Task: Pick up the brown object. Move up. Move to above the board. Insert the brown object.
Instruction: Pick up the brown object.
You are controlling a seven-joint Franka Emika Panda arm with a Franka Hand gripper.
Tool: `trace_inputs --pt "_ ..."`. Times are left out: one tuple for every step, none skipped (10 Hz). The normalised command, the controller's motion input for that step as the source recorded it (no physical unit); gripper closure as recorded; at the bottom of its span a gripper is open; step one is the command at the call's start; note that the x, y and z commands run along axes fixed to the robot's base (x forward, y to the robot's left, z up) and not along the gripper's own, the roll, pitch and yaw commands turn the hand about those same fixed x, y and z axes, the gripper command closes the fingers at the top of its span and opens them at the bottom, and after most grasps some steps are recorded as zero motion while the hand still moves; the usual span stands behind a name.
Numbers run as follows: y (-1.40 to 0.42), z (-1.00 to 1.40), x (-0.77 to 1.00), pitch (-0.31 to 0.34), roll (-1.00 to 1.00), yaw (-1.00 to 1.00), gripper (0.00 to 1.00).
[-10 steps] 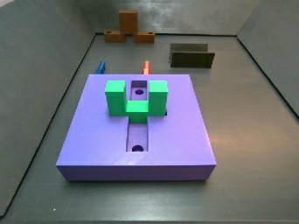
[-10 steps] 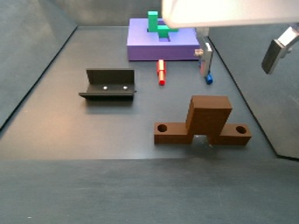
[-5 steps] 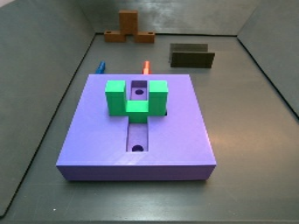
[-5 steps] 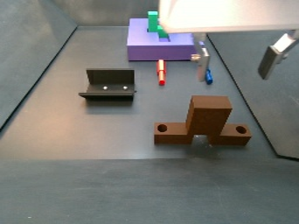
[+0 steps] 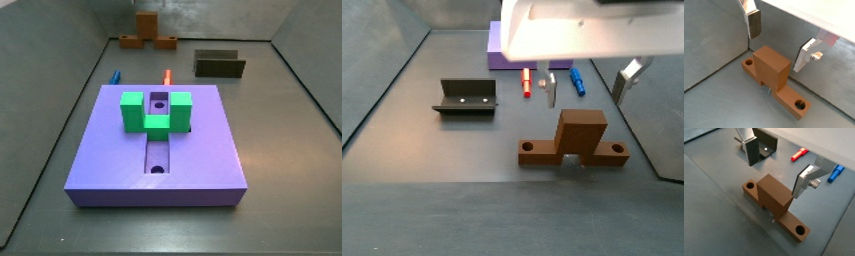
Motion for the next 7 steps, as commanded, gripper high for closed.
trace_inputs --pt "0.00 -0.42 0.00 -0.020 0.00 0.02 0.00" --pt "-0.01 -0.36 0.05 -0.011 0.00 0.03 0.00" --pt "0.00 -0.35 0.00 -0.019 0.00 0.00 0.00" --pt "0.00 -0.29 0.00 -0.011 -0.01 0.00 0.00" --pt "0.00 -0.28 0.00 -0.014 -0.02 0.00 0.00" --pt "-0.01 -0.30 0.00 -0.017 -0.04 0.00 0.00" --pt "0.00 -0.32 0.00 -0.019 -0.04 0.00 0.00"
